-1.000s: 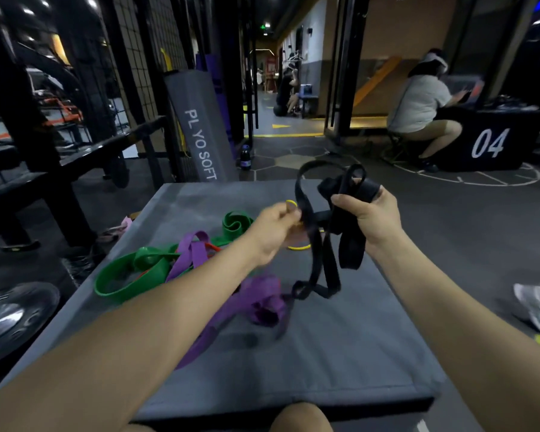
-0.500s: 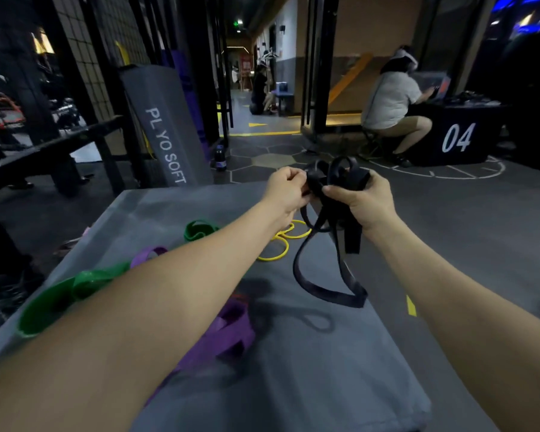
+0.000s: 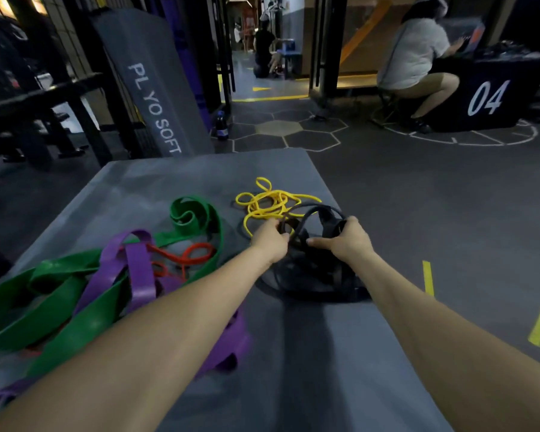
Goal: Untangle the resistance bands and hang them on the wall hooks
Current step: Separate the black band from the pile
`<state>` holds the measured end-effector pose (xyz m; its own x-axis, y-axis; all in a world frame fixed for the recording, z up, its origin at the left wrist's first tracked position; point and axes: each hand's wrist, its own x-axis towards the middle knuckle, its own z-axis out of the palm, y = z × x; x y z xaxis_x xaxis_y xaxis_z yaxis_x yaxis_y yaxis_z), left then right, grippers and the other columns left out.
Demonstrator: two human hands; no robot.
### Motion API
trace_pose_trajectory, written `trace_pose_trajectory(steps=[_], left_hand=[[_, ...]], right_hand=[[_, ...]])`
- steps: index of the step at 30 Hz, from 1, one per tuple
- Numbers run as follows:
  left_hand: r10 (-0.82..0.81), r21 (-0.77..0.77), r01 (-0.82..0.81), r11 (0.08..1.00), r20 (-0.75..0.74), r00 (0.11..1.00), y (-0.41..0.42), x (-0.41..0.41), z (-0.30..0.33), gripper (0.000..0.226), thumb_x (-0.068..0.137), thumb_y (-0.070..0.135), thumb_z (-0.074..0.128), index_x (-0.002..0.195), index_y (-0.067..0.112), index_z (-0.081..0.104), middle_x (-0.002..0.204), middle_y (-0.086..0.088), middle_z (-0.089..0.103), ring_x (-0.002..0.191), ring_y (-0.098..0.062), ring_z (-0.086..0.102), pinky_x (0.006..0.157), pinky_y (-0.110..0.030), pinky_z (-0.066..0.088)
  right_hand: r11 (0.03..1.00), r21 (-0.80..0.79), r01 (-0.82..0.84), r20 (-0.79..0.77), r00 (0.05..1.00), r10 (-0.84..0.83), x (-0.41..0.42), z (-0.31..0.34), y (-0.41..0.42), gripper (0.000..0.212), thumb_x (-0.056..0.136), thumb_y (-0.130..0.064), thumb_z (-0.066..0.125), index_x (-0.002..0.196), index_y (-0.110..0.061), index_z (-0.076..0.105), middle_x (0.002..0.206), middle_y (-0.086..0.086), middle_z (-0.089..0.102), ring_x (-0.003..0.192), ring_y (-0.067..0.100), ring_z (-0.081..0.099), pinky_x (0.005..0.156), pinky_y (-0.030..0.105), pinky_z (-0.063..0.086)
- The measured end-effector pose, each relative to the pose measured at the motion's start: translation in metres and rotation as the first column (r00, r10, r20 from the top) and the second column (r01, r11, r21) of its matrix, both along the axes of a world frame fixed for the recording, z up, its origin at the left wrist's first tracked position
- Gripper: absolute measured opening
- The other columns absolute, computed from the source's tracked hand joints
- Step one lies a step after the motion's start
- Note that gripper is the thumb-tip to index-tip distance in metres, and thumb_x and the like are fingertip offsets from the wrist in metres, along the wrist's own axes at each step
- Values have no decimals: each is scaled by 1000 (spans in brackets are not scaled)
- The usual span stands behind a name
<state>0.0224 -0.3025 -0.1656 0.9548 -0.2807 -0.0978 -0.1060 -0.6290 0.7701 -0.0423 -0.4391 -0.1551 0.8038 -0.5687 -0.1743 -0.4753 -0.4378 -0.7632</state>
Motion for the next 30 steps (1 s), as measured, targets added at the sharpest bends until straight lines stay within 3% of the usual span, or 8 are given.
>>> trace_pose_trajectory(steps=[4,8,10,14,17,23,25,30], left_hand=[[-53,357,29,934,58,997,27,3,2,34,95,26,47,120,4,58,126,-17,58,117,-35,53,96,-37,44],[-83,402,17,915,148,986,38,-4,7,29,96,20,42,114,5,59,124,-18,58,114,-37,55,90,-37,45],[-91,401,24,916,148,985,42,-8,6,28,96,17,39,111,2,59,123,-20,58,114,-38,54,91,-38,44],[-107,467,20,884,161,981,59,-19,5,24,91,10,43,105,4,62,120,-19,61,114,-38,55,90,-41,46],[-67,432,-31,901,211,975,78,-25,14,24,91,15,46,107,10,64,122,-16,61,114,-35,56,91,-39,46],[-31,355,-77,932,290,957,138,-38,31,25,89,20,50,108,17,66,122,-9,60,113,-30,57,95,-37,46],[-30,354,-81,932,297,955,163,-45,35,24,89,20,52,109,17,66,121,-9,58,112,-29,57,96,-36,46],[7,352,-120,928,304,953,234,-62,35,25,86,19,57,109,15,65,116,-11,60,110,-29,57,97,-35,44]], right_hand=[[977,-214,3,-45,999,-13,-5,2,15,107,56,-46,85,135,-7,23,138,16,35,130,37,34,100,46,39],[868,-496,-27,133,985,107,-8,1,25,98,60,-48,82,132,-5,31,130,17,35,119,39,38,96,45,39],[822,-556,-127,100,971,217,-9,1,28,81,71,-53,71,129,-5,41,128,17,40,118,37,37,100,40,32],[797,-458,-394,-165,918,360,-10,0,33,56,90,-49,50,129,-10,48,132,17,45,125,37,37,106,40,31],[794,-497,-350,-118,934,338,-12,9,38,50,91,-47,48,121,-8,55,125,19,49,120,38,42,102,41,34],[791,-544,-278,22,938,345,-19,37,83,45,91,-37,54,126,-8,53,130,17,47,124,37,38,101,43,34],[777,-534,-333,44,907,418,-19,39,106,37,91,-30,56,117,-5,57,124,18,51,119,37,43,98,42,36],[763,-442,-471,23,845,535,-15,31,173,21,87,-25,61,80,-5,58,93,21,58,89,34,54,72,36,39]])
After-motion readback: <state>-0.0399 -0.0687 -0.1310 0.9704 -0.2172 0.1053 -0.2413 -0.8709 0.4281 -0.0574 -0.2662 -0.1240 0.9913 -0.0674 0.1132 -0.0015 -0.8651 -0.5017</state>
